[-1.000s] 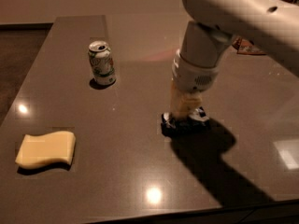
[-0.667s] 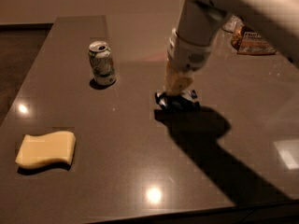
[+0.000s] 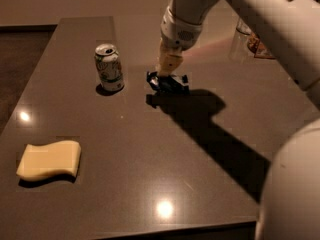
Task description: Move rxbar blueberry near 7up can
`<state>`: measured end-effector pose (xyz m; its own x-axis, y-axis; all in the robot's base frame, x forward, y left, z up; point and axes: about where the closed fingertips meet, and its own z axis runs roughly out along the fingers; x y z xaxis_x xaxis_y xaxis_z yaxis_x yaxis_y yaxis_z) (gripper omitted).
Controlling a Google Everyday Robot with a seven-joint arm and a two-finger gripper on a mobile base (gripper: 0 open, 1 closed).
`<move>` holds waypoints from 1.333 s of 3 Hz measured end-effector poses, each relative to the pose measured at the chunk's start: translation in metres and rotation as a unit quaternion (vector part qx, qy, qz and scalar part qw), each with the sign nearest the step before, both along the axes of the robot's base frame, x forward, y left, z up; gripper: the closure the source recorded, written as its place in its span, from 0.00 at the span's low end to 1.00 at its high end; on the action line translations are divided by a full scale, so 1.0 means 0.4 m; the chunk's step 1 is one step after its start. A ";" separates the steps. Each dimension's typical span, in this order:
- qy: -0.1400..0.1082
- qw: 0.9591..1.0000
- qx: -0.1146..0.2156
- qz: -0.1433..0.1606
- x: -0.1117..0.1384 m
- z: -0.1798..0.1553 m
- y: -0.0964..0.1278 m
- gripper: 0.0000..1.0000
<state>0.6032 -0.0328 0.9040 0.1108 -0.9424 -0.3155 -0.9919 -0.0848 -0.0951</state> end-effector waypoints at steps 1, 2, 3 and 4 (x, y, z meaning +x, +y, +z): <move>-0.002 1.000 0.006 -0.008 0.056 -0.015 0.054 0.83; 0.002 1.000 0.011 -0.016 0.086 -0.030 0.100 0.60; 0.002 0.999 0.024 -0.025 0.092 -0.035 0.125 0.36; 0.002 0.999 0.027 -0.027 0.096 -0.040 0.132 0.13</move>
Offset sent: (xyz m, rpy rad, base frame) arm 0.0432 0.0596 -0.0166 0.0211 0.0322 -0.0521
